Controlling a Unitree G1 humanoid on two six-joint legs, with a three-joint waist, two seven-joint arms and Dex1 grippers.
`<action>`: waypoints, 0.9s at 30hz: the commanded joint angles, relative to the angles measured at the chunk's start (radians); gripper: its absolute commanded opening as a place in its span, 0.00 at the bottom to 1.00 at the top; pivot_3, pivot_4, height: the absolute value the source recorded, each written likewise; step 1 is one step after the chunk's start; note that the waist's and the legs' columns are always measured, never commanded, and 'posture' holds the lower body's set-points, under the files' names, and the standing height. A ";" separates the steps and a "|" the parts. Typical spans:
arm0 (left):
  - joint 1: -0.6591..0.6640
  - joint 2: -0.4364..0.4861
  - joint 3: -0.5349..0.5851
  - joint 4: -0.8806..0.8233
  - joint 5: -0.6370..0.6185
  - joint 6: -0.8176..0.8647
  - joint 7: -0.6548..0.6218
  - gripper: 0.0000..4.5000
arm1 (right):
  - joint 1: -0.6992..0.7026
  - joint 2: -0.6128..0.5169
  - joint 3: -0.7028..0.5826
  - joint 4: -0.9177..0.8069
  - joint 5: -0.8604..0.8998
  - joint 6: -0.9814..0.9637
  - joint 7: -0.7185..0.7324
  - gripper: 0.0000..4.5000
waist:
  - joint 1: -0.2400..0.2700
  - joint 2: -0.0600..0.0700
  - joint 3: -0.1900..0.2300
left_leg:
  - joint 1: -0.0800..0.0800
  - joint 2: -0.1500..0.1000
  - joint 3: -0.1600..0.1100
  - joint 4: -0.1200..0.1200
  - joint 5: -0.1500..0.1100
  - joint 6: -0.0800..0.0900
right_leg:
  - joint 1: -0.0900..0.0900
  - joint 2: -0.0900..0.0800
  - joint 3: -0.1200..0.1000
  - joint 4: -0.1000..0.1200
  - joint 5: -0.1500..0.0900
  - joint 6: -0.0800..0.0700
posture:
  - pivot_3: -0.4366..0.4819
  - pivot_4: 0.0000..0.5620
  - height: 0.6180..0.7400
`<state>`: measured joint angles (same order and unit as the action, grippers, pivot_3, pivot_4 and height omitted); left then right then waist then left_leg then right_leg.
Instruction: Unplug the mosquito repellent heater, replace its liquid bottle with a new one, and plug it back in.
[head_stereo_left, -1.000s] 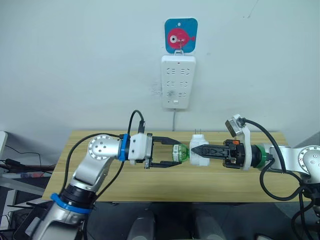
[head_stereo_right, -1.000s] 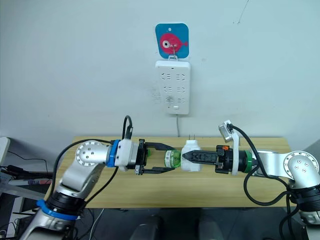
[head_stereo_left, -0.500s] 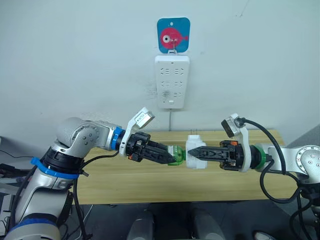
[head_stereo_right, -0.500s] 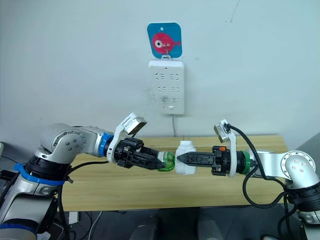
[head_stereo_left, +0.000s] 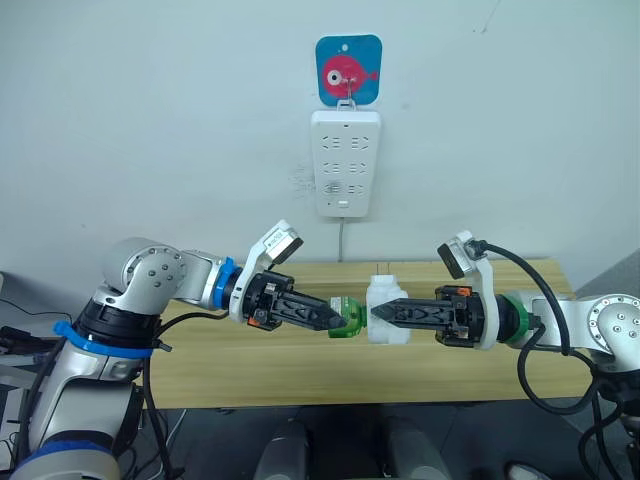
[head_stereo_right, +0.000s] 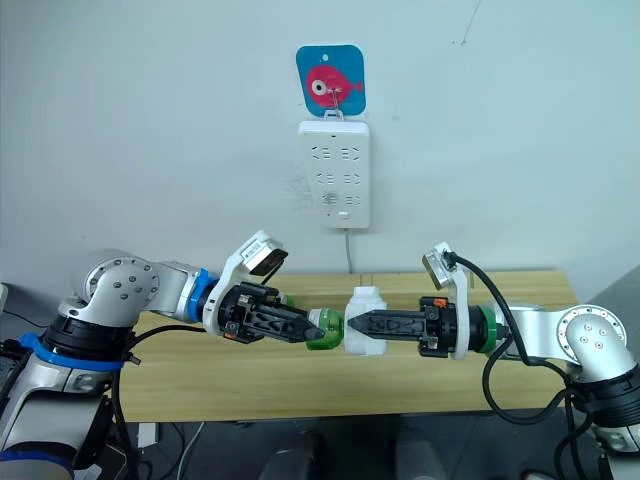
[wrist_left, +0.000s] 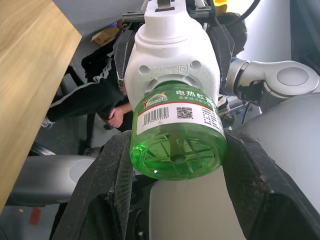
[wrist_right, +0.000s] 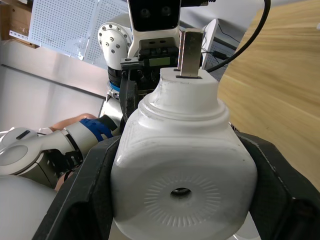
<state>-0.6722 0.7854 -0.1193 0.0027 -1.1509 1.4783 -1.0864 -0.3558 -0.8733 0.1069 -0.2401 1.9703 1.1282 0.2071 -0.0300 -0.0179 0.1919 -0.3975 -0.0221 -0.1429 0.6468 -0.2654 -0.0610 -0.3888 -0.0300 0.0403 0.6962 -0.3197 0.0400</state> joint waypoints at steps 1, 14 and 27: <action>-0.015 0.035 0.103 0.052 0.016 0.006 0.019 0.50 | 0.008 -0.019 -0.028 -0.006 0.002 0.020 0.007 0.67 | 0.000 0.000 0.001 | 0.000 0.000 0.000 0.000 0.000 0.000 | 0.000 0.001 0.000 0.000 0.000 0.000 | 0.57 0.34 0.94; 0.042 -0.036 0.182 -0.051 0.058 -0.092 0.063 0.50 | 0.030 -0.041 -0.073 0.008 -0.059 -0.012 -0.060 0.67 | 0.003 -0.005 0.007 | 0.000 0.000 0.001 0.000 0.000 0.000 | 0.000 -0.003 0.000 0.000 0.000 0.000 | 0.57 0.35 0.94; 0.258 -0.068 0.040 -0.289 0.449 -0.699 0.013 0.50 | 0.149 -0.182 0.073 0.089 -0.991 -0.016 -0.105 0.67 | 0.014 -0.004 0.012 | -0.001 -0.002 0.006 -0.001 0.000 -0.001 | -0.001 -0.005 0.003 -0.002 0.000 0.000 | 0.55 0.36 0.94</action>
<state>-0.4066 0.7286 -0.0852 -0.2514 -0.7416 0.8714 -1.0619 -0.1929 -1.0431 0.1599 -0.1462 1.0616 1.1057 0.0753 -0.0163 -0.0220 0.2038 -0.3977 -0.0241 -0.1368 0.6463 -0.2652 -0.0615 -0.3892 -0.0353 0.0434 0.6942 -0.3196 0.0399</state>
